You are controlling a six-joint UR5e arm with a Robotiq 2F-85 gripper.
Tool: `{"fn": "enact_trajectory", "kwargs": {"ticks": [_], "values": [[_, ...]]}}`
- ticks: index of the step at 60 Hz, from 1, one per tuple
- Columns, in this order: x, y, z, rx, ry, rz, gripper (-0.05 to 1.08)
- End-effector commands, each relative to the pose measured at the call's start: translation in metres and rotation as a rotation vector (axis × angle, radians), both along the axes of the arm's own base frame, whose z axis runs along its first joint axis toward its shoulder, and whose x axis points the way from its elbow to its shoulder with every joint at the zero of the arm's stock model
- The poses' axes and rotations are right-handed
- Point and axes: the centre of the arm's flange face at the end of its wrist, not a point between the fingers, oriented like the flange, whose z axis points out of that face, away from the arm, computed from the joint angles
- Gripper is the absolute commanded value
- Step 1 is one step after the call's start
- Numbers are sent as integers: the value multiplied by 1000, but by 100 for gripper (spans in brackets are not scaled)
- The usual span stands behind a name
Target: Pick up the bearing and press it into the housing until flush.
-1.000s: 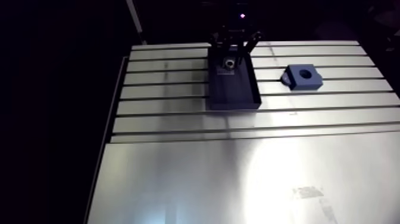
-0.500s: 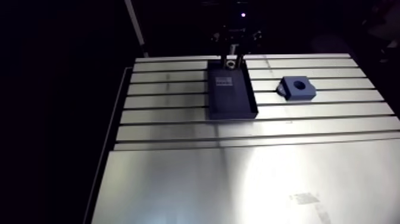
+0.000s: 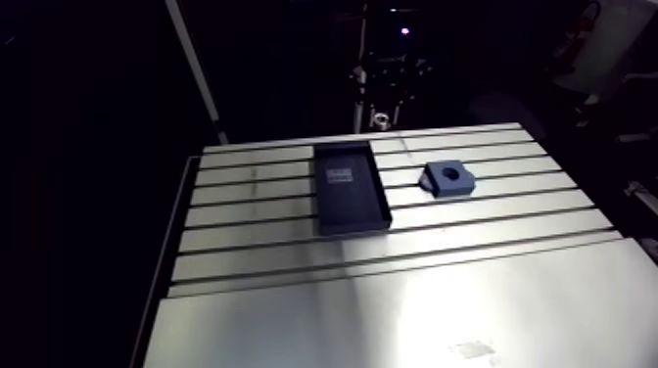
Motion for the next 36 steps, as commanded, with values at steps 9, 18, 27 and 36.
{"fn": "enact_trajectory", "kwargs": {"ticks": [9, 18, 27, 36], "values": [[13, 67, 0, -8, -18, 82, 66], [16, 96, -5, -5, -6, 42, 66], [18, 117, -12, -4, -4, 6, 66], [22, 127, -20, -10, -18, -26, 66]]}}
